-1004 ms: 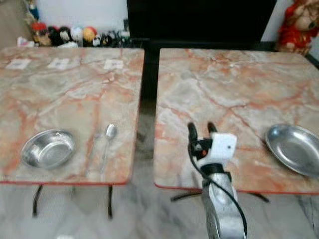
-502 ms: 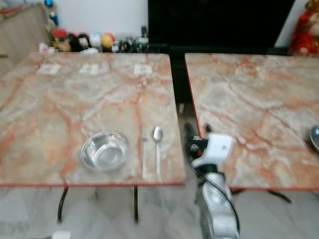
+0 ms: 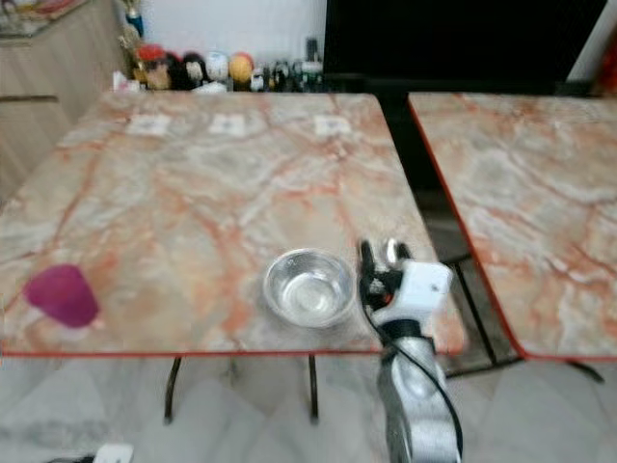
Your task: Setting the table
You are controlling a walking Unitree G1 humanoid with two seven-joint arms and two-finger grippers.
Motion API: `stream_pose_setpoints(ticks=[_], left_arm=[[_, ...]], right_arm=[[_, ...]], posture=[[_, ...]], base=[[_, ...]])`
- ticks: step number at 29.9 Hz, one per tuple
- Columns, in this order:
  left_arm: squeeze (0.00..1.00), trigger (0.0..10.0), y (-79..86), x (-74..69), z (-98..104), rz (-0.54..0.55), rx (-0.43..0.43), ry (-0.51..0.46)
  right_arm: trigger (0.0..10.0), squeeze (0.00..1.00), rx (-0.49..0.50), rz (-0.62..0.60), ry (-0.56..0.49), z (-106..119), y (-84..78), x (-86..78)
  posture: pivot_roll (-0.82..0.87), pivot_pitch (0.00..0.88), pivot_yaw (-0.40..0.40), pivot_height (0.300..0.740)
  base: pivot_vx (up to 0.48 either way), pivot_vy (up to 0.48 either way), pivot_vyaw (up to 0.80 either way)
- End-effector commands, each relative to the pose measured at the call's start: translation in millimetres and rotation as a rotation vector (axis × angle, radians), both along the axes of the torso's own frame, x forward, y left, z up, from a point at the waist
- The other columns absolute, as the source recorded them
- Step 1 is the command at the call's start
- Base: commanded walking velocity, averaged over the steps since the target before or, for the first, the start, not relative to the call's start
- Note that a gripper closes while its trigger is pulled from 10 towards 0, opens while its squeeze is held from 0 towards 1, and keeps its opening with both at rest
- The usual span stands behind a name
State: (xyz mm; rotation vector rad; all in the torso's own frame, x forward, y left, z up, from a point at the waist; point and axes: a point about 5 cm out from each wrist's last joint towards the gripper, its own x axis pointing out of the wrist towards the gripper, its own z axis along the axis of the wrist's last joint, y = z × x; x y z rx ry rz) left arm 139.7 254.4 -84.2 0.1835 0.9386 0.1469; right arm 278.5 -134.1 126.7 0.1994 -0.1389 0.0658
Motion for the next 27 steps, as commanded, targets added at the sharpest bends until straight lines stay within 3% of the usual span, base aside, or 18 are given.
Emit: stream_pose_setpoints(ticks=[1, 2, 11, 14, 15, 23, 27], left_arm=[[0.00, 10.0, -7.4, -4.7, -4.0, 0.006, -0.031, 0.014], [0.00, 10.0, -7.6, -4.0, -3.7, 0.006, -0.031, 0.009], [0.00, 10.0, -12.5, 1.2, -2.6, -0.005, -0.039, -0.016], [0.00, 10.0, -12.6, 1.7, -2.3, -0.008, -0.040, -0.019], [0.00, 10.0, -12.5, 1.6, -2.3, -0.010, -0.039, -0.020], [0.00, 10.0, -13.6, 1.2, -2.2, -0.032, -0.034, -0.026], [0.00, 10.0, -14.3, 2.7, -1.7, -0.035, -0.032, -0.031]], right_arm=[[10.0, 0.00, 0.007, -0.031, 0.030, -5.0, -8.3, -1.5], [10.0, 1.00, 0.011, -0.032, 0.039, -6.6, -8.7, -1.4], [10.0, 1.00, 0.066, -0.097, 0.097, -11.9, -21.6, 3.5], [10.0, 1.00, 0.063, -0.111, 0.164, -20.3, -25.8, 5.1], [10.0, 0.00, 0.078, -0.112, 0.180, -22.6, -26.7, 6.0], [10.0, 0.00, 0.242, -0.062, 0.294, -27.1, -25.6, 27.9], [10.0, 0.00, 0.239, -0.050, 0.310, -26.1, -23.7, 34.5]], posture=[[-0.09, 0.076, 0.007, 0.740], [-0.08, 0.075, 0.007, 0.740], [-0.08, 0.081, 0.009, 0.740], [-0.08, 0.082, 0.009, 0.740], [-0.08, 0.083, 0.011, 0.740], [-0.07, 0.082, 0.017, 0.740], [-0.07, 0.081, 0.019, 0.740]], base=[[0.000, 0.000, 0.00], [0.000, 0.000, 0.00], [0.000, 0.000, 0.00], [0.000, 0.000, 0.00], [0.000, 0.000, 0.00], [0.000, 0.000, 0.00], [0.000, 0.000, 0.00]])
